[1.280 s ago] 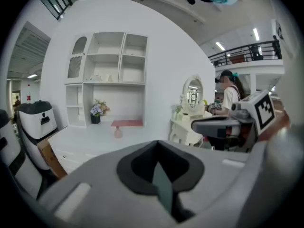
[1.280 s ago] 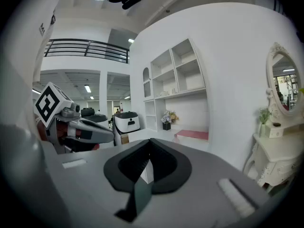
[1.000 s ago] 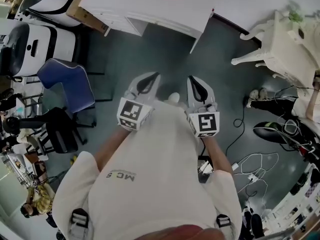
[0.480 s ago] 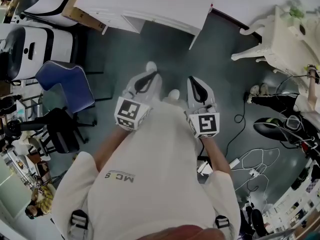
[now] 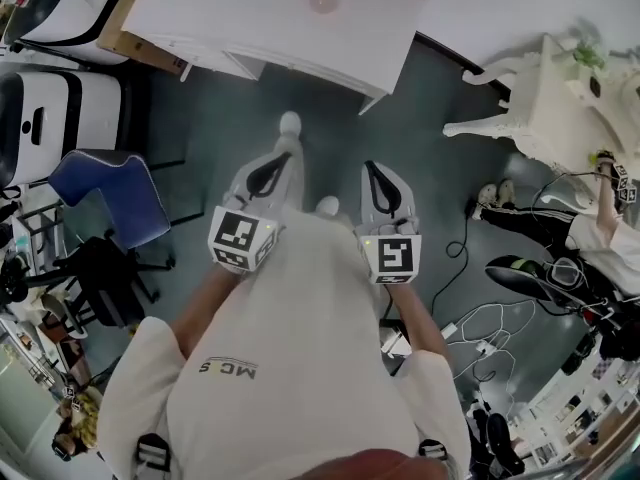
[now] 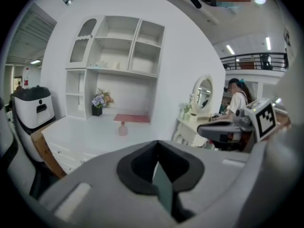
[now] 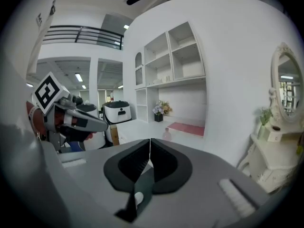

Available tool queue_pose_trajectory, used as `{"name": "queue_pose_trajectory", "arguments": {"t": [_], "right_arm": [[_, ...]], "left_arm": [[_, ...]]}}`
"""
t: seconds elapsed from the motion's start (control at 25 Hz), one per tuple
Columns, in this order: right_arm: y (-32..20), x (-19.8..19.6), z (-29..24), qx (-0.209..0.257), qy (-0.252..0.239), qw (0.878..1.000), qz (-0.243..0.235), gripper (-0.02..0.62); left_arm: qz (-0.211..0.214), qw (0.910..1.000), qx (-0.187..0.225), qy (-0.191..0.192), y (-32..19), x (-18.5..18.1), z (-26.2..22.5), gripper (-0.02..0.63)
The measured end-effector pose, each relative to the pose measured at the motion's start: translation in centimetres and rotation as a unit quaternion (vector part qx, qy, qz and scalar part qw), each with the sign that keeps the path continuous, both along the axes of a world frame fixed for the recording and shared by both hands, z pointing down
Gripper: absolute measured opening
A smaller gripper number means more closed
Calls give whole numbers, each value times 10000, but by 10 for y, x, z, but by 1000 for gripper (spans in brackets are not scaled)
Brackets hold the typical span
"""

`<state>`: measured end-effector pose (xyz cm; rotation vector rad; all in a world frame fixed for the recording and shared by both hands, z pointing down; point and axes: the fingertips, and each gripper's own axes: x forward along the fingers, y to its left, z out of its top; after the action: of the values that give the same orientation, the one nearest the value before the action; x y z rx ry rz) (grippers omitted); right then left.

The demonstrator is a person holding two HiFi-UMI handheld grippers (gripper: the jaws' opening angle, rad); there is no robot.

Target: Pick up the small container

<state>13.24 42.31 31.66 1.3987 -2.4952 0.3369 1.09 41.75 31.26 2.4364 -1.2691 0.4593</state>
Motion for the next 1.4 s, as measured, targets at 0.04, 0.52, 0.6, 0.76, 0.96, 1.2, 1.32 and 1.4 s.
{"name": "queue_pose_trajectory", "arguments": {"t": [0.04,0.52,0.6,0.76,0.96,1.2,1.32,1.4], "right_arm": [[-15,-3,2,-17,82,10000,23,-5],[-250,-32,-11,-391,374,9954,786,-5],[-269,-57,-9,-540,413,9966,459,-3],[-301,-96,-5,-706,590,9958,-7,-3],[-341,-110,-7,-706,609,9956,9,-3],[-369,-95,6,-636,420,9969,192,-3],[-380,-97,8,-518,291,9981,154,-3],[-386,-99,10,-475,187,9985,174,-3]], "left_arm": [[17,10000,3,1,-15,-5,1,0],[189,9993,-157,275,-236,-78,-3,0],[294,9987,-205,351,-267,-86,-3,0],[518,9975,-162,444,-325,-97,-5,0],[663,9962,-118,550,-377,-101,1,0],[842,9958,-128,350,-402,-84,17,0],[936,9952,-157,242,-413,-79,25,0],[1064,9937,-230,258,-417,-74,31,0]]}}
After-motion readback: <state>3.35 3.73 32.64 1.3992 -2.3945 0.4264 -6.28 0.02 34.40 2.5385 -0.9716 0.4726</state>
